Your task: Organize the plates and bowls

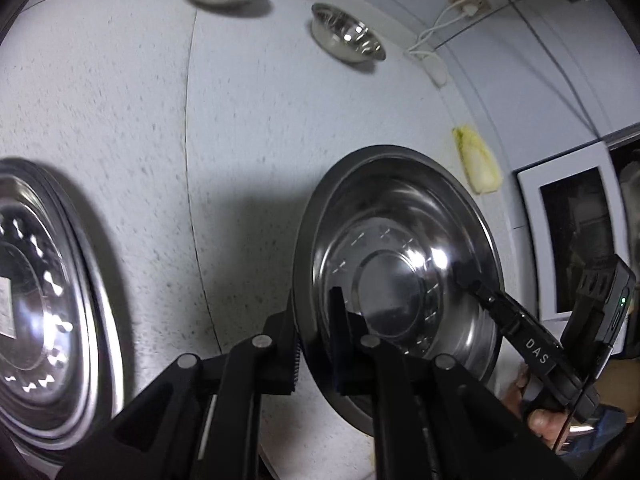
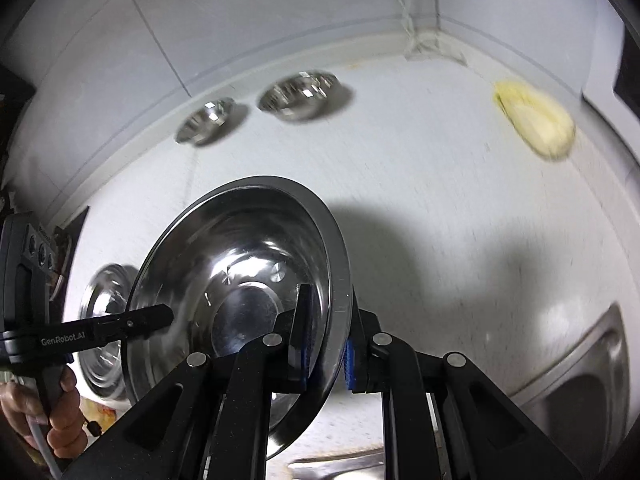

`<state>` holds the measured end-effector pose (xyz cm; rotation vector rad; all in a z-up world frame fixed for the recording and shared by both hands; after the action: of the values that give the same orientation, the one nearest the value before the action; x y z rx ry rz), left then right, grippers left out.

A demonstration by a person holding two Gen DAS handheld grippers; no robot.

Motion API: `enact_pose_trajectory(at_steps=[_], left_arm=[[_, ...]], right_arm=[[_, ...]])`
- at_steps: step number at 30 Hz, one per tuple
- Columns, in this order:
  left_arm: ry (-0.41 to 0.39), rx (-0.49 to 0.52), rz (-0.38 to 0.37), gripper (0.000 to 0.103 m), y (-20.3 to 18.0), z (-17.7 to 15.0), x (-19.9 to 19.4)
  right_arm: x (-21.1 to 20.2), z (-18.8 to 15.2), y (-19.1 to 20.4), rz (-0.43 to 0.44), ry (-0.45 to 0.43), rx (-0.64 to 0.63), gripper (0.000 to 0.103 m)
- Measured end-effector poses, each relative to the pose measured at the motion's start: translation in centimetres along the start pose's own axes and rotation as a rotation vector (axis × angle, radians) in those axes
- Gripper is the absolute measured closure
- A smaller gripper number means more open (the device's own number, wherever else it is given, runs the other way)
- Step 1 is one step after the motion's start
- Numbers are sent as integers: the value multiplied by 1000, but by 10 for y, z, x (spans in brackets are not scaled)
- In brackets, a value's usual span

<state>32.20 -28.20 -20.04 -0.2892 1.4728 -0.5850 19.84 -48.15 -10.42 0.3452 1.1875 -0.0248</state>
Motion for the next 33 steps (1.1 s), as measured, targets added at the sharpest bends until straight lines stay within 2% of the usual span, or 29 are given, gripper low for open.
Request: enact_pose_trajectory(at_steps=[7, 14, 17, 19, 20, 21, 23, 24, 29, 33], left_arm=[[-13, 13, 59, 92, 3, -6, 11], [1, -1, 67, 92, 9, -9, 23], [-25, 3, 75, 91, 10, -7, 16], [-44, 7, 90, 84, 12, -5, 9], [-48, 3, 89, 75, 14, -4, 6], [-49, 1, 85, 73, 16, -2, 4], [-53, 6, 89, 73, 16, 0, 0], [-62, 16, 97, 73, 16, 3, -3], [-101, 16, 85, 73, 13, 35, -20], [-133, -27, 46, 73, 7, 92, -30]], right_arm=[[29, -5, -19, 38, 34, 24, 91], [34, -10, -22, 50, 33, 13, 91], [32, -9, -25, 50, 22, 25, 90], [27, -9, -27, 44, 4, 22, 89], [24, -8, -28, 39, -3, 21, 82], [22, -8, -29, 30, -8, 22, 72], [13, -4, -32, 2, -38, 15, 64], [10, -2, -33, -5, -44, 15, 64], [-9, 33, -34, -11, -91, 2, 63], [-16, 91, -30, 15, -111, -19, 60]])
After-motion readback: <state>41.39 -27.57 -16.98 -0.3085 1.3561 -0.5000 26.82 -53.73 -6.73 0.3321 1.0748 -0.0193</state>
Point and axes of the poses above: each gripper's, at about its wrist camera, not at the fingertips, and x roughly the way its jaws point, y to its left, z to its top, the point moved 2 cm from there along x, roughly the way its jaws point, and after that the axes turned 8 degrees about y, right-handed, at the moved point
